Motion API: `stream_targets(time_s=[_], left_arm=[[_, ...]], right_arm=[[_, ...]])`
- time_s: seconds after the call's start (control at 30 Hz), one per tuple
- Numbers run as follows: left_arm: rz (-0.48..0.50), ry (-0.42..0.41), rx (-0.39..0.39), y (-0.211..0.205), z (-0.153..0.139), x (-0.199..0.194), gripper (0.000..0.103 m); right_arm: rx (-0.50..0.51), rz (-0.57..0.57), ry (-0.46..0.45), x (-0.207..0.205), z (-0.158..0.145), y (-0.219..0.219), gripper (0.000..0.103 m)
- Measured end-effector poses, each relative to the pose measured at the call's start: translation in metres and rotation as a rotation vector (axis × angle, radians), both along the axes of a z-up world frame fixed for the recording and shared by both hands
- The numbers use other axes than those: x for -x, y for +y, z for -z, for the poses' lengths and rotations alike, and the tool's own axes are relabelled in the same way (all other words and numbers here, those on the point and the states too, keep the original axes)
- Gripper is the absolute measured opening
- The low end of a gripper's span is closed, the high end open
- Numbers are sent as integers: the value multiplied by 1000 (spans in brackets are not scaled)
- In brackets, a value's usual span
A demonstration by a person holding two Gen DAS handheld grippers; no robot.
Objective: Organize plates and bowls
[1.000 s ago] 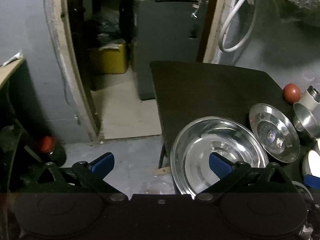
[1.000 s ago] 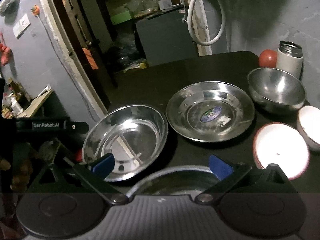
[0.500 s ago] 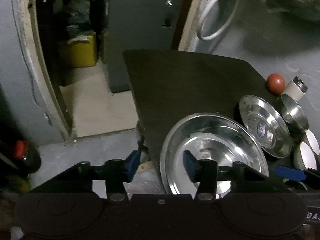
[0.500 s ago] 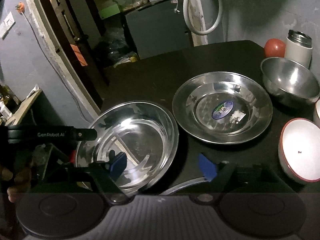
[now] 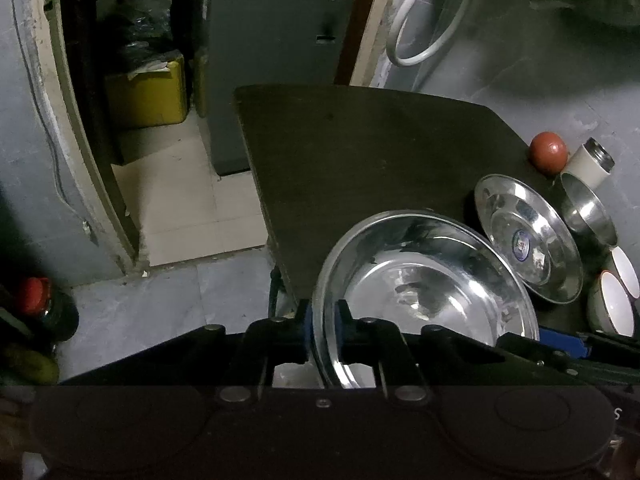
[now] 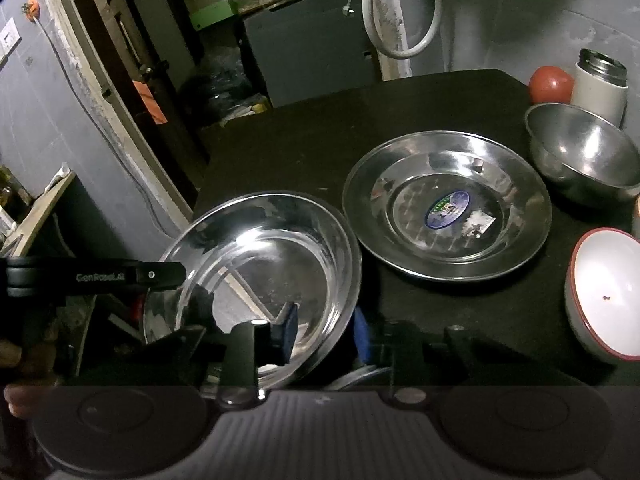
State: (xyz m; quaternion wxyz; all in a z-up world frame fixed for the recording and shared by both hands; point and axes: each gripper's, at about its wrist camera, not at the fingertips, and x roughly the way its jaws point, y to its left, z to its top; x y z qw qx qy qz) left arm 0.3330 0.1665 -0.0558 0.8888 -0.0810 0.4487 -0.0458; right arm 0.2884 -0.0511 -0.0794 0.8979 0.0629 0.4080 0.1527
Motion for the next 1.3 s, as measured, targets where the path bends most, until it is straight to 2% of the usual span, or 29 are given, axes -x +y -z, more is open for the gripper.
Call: stream_targets(time_s=[0.17, 0.43, 0.63, 1.0, 1.3], left_arm=[[-13, -4, -13, 1, -2, 5, 10], [-44, -62, -12, -4, -26, 23, 10], [-42, -82, -6, -24, -36, 41, 10], [80, -74, -6, -93, -37, 80, 11], [157, -59, -99, -129, -28, 109, 12]], right_arm=[[4, 2, -12, 3, -3, 0, 24], [-5, -36, -71, 15, -23, -11, 24], [4, -42, -87, 30, -32, -33, 24], [59, -31, -54, 80, -39, -94, 24], [129, -108, -17, 109, -32, -114, 25]])
